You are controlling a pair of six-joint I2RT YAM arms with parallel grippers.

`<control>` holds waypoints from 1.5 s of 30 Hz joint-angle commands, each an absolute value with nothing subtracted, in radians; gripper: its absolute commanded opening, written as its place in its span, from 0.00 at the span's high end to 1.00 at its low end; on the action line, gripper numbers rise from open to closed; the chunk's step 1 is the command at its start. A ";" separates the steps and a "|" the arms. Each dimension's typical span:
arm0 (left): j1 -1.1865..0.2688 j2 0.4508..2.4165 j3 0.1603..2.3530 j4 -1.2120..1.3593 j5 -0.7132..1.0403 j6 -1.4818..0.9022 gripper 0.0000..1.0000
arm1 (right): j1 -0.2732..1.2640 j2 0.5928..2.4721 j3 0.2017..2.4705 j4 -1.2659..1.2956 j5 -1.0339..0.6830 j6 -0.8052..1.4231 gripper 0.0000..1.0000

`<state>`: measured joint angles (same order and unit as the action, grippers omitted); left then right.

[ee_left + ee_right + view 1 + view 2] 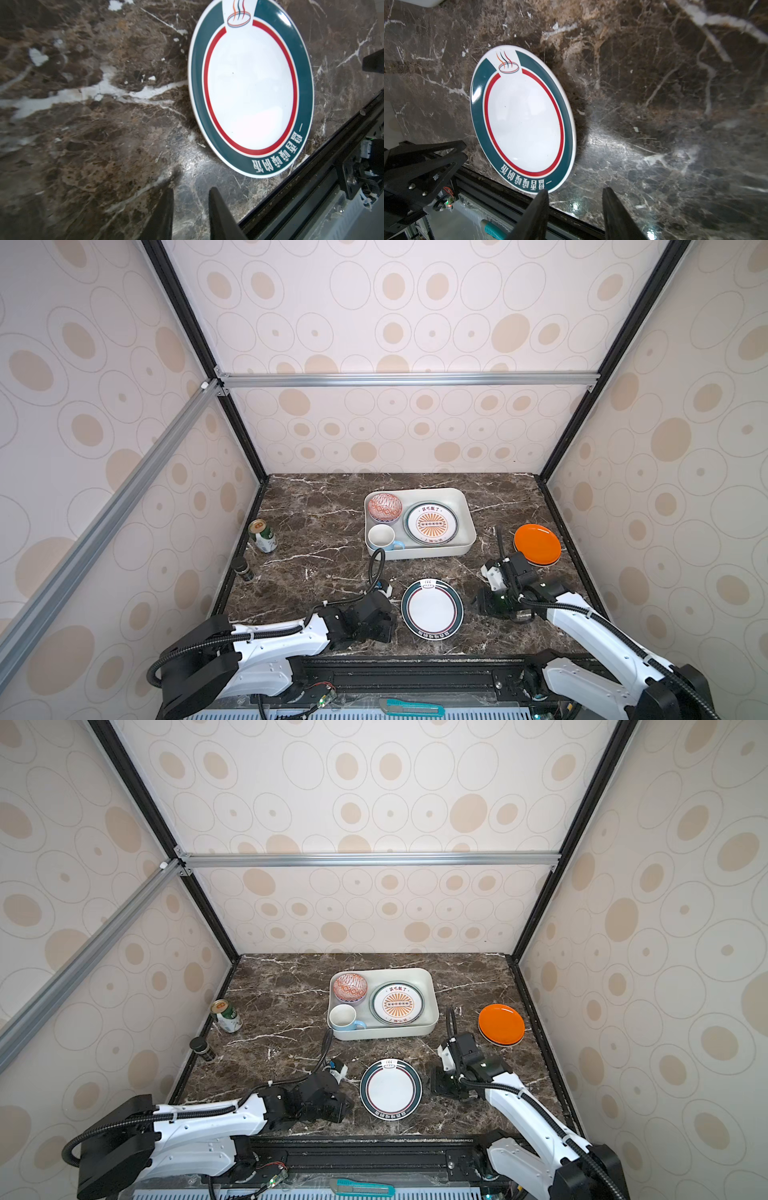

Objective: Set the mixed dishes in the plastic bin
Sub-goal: 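Move both grippers back to the green-rimmed white plate on the table, then close the right gripper on the green-rimmed plate's rim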

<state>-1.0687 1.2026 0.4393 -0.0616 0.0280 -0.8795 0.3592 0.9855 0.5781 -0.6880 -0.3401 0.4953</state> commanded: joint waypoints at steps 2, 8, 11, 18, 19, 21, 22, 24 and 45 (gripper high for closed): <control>-1.083 1.234 0.490 -0.018 -0.028 -0.911 0.70 | 0.364 0.957 0.553 -0.647 -0.346 0.514 0.54; -1.083 1.299 0.529 -0.016 -0.051 -0.901 0.77 | 0.365 1.003 0.540 -0.586 -0.366 0.522 0.57; -1.083 1.335 0.550 -0.009 -0.050 -0.890 0.78 | 0.364 1.038 0.528 -0.546 -0.379 0.528 0.57; -1.083 1.397 0.600 -0.015 -0.055 -0.861 0.80 | 0.360 1.104 0.535 -0.512 -0.382 0.514 0.58; -1.083 1.407 0.606 -0.015 -0.055 -0.857 0.80 | 0.359 1.111 0.535 -0.508 -0.382 0.512 0.58; -1.081 1.427 0.618 -0.016 -0.054 -0.848 0.81 | 0.359 1.130 0.539 -0.499 -0.385 0.510 0.58; -1.082 1.440 0.624 -0.015 -0.052 -0.844 0.82 | 0.356 1.142 0.540 -0.492 -0.388 0.509 0.59; -1.079 1.466 0.634 -0.009 -0.043 -0.837 0.85 | 0.354 1.166 0.543 -0.477 -0.396 0.508 0.60; -1.034 1.566 0.695 0.008 0.001 -0.791 0.77 | 0.305 1.260 0.582 -0.447 -0.509 0.478 1.00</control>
<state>-1.0378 1.5726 0.6628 0.0463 -0.0196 -0.8078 0.3019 1.2652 0.5762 -0.3626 -0.5724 0.4862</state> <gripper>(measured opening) 0.210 0.074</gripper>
